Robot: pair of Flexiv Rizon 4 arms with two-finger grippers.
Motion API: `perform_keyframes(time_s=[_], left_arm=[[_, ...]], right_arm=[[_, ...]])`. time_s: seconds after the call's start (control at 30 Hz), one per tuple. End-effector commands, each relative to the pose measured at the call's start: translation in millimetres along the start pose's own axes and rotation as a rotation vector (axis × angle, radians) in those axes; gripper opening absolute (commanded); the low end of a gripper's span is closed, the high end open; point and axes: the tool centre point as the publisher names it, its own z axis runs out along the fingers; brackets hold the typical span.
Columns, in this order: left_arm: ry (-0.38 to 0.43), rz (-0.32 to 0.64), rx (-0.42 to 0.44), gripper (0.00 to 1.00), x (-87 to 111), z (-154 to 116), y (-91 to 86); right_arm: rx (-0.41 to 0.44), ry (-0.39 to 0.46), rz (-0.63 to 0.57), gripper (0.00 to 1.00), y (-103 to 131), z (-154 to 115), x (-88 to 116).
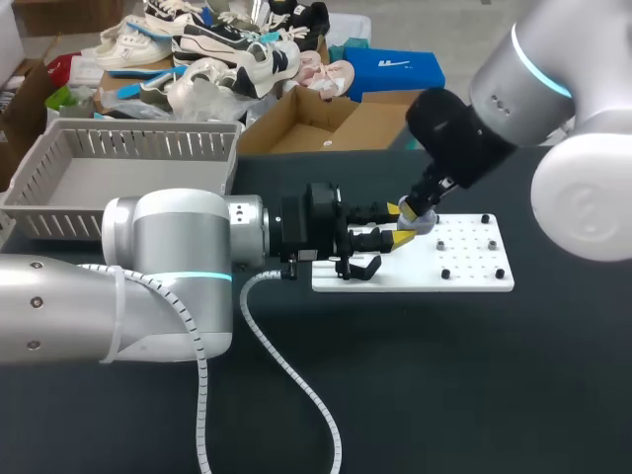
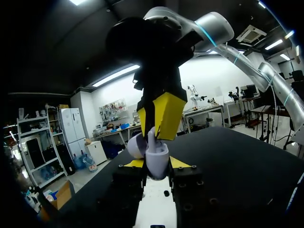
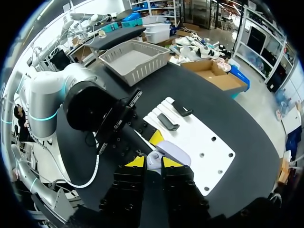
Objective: Pick up each earbud case from the left stands, insert the matching earbuds, close the lid, and place the case in the box.
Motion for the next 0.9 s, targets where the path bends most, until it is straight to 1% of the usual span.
perform_keyframes(time_s=[0.03,0.2,0.27,0.53,0.63,0.8,0.9], left_arm=[[-0.001,0.002,-0.006,0.0,0.1,0.6,-1.5],[-0.001,0.002,-0.006,0.0,0.1,0.6,-1.5],[-0.001,0.002,-0.006,0.0,0.1,0.6,-1.5],[-0.001,0.002,-0.006,0.0,0.1,0.6,-1.5],[-0.001,0.002,-0.006,0.0,0.1,0.6,-1.5],[-0.001,0.002,-0.006,0.0,0.1,0.6,-1.5],[-0.001,0.002,-0.006,0.0,0.1,0.6,-1.5]], right_arm=[[-0.003,0.007,0.001,0.0,-1.5,1.0,-2.9],[-0.004,0.007,0.007,0.0,-2.0,0.4,-2.3],[-0.004,0.006,0.009,0.05,-2.3,0.0,-1.6],[-0.001,0.0,0.02,0.16,-2.9,-2.2,1.3],[-0.001,-0.002,0.022,0.23,-3.0,-2.6,1.8],[-0.001,-0.005,0.026,0.27,-2.9,-2.7,2.6],[-0.002,-0.006,0.027,0.26,-2.8,-2.6,2.9]])
